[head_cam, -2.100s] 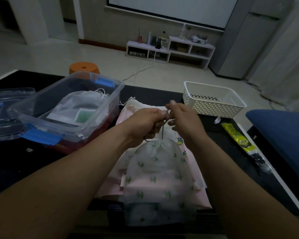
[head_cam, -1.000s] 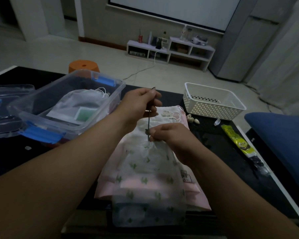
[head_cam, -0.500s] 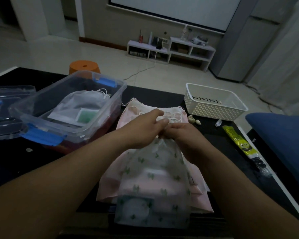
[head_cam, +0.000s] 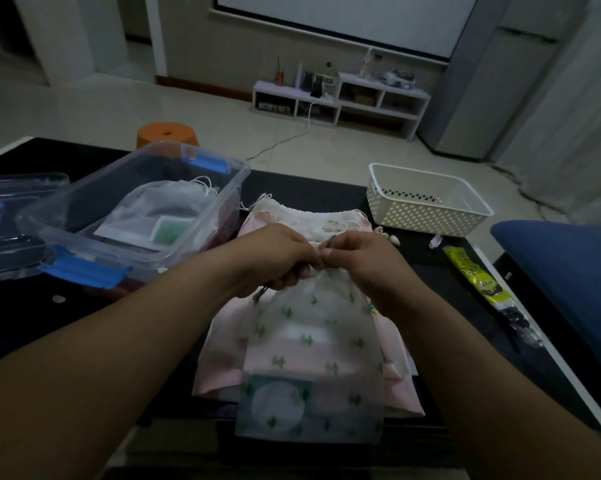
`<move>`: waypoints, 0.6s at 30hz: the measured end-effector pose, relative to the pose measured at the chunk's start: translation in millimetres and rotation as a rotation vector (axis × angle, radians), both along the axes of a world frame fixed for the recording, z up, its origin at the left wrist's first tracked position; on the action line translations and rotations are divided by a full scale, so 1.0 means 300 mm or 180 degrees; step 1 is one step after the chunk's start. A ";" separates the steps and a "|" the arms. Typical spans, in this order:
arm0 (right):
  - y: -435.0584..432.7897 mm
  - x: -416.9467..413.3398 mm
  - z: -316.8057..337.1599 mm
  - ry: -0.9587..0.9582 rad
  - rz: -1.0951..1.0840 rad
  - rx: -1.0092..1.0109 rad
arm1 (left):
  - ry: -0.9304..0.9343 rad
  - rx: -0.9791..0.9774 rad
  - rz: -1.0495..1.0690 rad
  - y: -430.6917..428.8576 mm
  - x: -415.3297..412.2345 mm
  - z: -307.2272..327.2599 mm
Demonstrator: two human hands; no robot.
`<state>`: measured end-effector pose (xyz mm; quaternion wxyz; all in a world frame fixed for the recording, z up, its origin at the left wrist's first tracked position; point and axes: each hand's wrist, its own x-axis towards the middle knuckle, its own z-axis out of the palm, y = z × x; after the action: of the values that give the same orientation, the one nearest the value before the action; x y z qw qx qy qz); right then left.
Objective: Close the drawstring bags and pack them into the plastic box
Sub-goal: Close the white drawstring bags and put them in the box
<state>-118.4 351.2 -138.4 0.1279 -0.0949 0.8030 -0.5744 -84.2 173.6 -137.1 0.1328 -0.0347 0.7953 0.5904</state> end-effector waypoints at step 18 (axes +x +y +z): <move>0.034 -0.014 -0.006 0.0047 0.0147 0.0054 | 0.1060 -0.0154 -0.0107 -0.015 -0.008 -0.085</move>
<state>-122.7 361.5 -140.1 0.1361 -0.1167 0.8063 -0.5637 -86.7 169.1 -162.6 0.0082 0.0737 0.8208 0.5664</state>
